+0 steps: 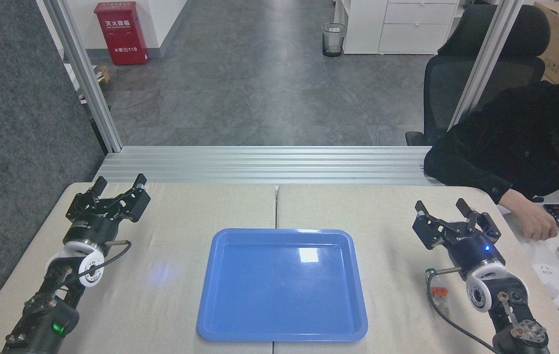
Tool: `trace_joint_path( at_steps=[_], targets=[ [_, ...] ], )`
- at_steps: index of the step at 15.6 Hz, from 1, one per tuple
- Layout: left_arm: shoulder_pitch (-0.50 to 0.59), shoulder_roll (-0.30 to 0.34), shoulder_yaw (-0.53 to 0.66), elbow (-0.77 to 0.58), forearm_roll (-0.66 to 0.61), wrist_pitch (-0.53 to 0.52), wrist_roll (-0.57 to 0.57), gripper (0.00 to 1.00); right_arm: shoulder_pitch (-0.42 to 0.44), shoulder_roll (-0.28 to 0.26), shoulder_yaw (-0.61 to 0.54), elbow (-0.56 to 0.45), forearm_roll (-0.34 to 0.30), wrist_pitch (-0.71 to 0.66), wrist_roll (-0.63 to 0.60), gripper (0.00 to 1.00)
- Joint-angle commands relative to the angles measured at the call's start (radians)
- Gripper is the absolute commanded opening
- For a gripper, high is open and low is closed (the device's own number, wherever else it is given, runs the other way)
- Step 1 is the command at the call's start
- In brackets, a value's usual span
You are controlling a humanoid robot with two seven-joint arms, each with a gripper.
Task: Pick up switch part and place in tray
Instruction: 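Lower the right gripper onto the small switch part near it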
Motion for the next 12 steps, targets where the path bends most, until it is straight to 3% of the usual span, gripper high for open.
trace_joint_path(
  at_steps=[1,3,6,8,12],
  targets=[
    [0.0,0.0,0.0,0.0,0.0,-0.001,-0.001,1.0,0.151,0.004,-0.036,-0.135,0.0,0.0,0.019,0.95],
    [0.0,0.0,0.0,0.0,0.0,0.001,-0.001,1.0,0.244,0.027,-0.035,-0.139,0.008,0.003,0.019,0.95],
    [0.0,0.0,0.0,0.0,0.0,0.001,-0.001,1.0,0.315,0.066,-0.029,-0.136,0.014,0.003,0.019,0.95],
    [0.0,0.0,0.0,0.0,0.0,0.001,-0.001,1.0,0.338,0.103,-0.027,-0.133,0.07,0.006,0.019,0.95],
    [0.0,0.0,0.0,0.0,0.0,0.001,-0.001,1.0,0.34,0.076,-0.041,-0.102,0.08,0.024,0.015,0.95]
  ],
)
